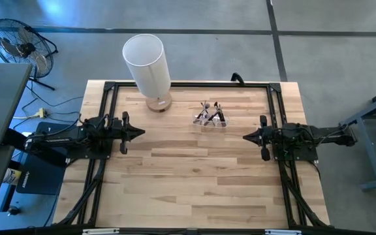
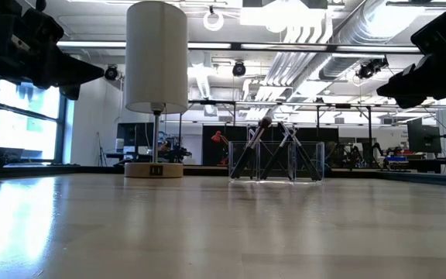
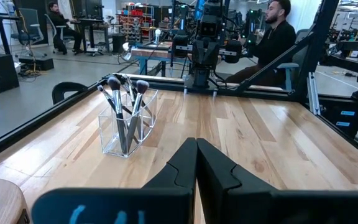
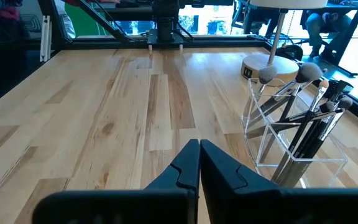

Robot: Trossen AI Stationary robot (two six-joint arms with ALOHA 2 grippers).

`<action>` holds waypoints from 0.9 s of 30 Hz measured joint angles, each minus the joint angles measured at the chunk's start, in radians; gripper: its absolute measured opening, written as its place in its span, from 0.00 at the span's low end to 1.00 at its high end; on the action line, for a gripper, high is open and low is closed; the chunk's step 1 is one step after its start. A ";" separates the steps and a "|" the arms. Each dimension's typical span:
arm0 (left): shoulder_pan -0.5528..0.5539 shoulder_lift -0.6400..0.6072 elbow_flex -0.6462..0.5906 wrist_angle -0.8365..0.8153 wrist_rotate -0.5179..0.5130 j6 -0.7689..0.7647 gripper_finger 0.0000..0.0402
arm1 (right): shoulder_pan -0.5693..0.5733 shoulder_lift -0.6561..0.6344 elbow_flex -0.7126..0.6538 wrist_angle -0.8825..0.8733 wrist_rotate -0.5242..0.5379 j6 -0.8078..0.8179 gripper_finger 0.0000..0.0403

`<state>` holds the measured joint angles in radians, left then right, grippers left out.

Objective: Put items in baskets/containers
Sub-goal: Return to Home Position

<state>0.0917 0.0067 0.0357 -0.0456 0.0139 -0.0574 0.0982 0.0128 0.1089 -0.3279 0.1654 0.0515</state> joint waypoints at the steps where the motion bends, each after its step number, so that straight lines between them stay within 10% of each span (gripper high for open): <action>1: 0.000 0.000 0.000 0.000 0.000 0.000 0.00 | 0.000 0.000 0.000 0.000 0.000 0.000 0.02; 27: 0.000 0.000 0.000 0.000 0.000 0.000 0.00 | 0.000 0.000 0.000 0.000 0.000 0.000 0.03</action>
<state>0.0914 0.0068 0.0357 -0.0456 0.0139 -0.0574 0.0981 0.0128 0.1089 -0.3279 0.1654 0.0516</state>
